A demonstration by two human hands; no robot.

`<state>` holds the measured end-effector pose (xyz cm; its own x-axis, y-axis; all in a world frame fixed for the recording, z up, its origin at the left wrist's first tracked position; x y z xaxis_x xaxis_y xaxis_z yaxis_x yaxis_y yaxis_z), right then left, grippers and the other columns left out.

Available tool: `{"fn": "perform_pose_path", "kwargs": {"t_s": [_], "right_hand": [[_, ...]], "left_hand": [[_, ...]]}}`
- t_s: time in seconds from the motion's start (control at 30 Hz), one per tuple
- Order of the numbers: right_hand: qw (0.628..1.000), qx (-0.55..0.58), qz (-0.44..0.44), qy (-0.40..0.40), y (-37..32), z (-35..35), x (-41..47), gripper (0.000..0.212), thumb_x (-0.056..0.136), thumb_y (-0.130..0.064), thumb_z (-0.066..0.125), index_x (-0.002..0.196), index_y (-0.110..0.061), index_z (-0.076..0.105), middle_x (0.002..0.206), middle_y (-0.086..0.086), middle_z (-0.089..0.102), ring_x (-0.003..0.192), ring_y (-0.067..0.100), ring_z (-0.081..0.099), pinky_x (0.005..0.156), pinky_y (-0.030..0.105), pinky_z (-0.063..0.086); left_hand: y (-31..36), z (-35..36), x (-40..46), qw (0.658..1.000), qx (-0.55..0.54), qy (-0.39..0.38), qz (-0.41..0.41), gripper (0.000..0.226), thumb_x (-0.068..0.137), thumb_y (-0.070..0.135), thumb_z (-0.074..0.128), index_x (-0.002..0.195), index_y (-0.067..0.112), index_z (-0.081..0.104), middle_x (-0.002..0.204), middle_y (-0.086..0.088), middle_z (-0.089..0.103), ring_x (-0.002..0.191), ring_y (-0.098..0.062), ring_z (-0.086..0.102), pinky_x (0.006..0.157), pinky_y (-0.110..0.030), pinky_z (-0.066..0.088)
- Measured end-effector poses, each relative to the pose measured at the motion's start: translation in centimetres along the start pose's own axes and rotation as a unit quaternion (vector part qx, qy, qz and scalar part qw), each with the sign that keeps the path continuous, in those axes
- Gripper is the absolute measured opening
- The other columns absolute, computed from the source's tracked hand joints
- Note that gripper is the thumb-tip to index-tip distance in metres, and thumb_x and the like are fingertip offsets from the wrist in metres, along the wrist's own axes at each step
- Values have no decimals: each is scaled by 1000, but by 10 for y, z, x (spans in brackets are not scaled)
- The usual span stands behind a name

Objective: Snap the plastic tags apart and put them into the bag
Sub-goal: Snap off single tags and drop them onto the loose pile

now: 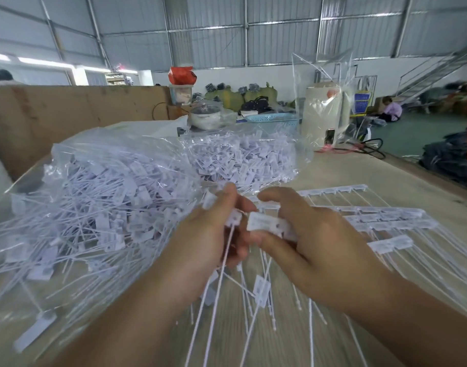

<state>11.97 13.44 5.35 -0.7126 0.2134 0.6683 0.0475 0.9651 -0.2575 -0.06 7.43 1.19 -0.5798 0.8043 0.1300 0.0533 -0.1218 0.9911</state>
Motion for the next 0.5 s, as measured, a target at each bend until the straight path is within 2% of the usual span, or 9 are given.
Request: {"fn": "perform_pose_path", "kwargs": {"t_s": [0.07,0.13,0.2,0.27,0.33,0.4,0.5], "right_hand": [[999,14,3,-38,1,8,-2,50,88,-52,48,132,-32,33,58,-17,49,51,4,49,46,23,37],[997,36,-7,-63,-1,14,-3,55,89,-52,46,137,-30,29,74,-12,65,62,8,59,55,31,46],[996,59,-3,-68,-2,16,-3,56,91,-50,47,139,-28,28,86,-10,71,69,8,63,62,36,50],[995,84,10,-57,0,17,-4,56,92,-44,53,140,-28,28,86,-8,71,69,7,63,62,37,52],[993,102,25,-59,2,20,-5,57,92,-43,55,139,-32,26,86,-8,70,71,7,64,64,38,53],[989,129,27,-63,3,21,-4,49,91,-45,56,133,-34,32,89,-9,69,76,7,65,67,38,53],[987,140,30,-73,11,18,0,32,90,-48,55,113,-26,52,91,-10,65,84,7,62,72,38,50]], "left_hand": [[-1,12,-3,999,34,-30,15,56,77,72,46,81,22,70,54,-8,61,47,-17,57,42,-25,46],[-4,17,-5,997,45,-54,23,60,77,80,46,82,24,68,55,-8,61,48,-18,57,45,-26,45],[-7,20,-6,992,99,-69,33,57,77,80,44,85,28,65,55,-5,60,49,-15,57,47,-23,44],[-7,25,-6,988,115,-89,44,42,82,67,50,83,27,60,55,0,57,49,-14,53,45,-22,42],[-5,28,-5,991,79,-95,48,29,87,49,58,79,21,59,56,0,57,45,-13,50,41,-22,40],[-1,25,-3,994,49,-77,54,27,88,38,63,81,12,60,56,-2,58,41,-11,49,39,-19,38],[3,10,-1,998,37,-28,48,26,77,40,59,77,14,63,52,-5,53,38,-13,44,38,-18,35]]}}
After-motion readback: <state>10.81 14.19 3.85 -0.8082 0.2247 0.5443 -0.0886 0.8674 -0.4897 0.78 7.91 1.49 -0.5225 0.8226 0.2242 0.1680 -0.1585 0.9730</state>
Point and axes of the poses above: each hand's wrist, its own x-axis towards the middle knuckle, its own z-axis out of the palm, y = z × x, the point moved 8 cm from there along x, towards the middle knuckle
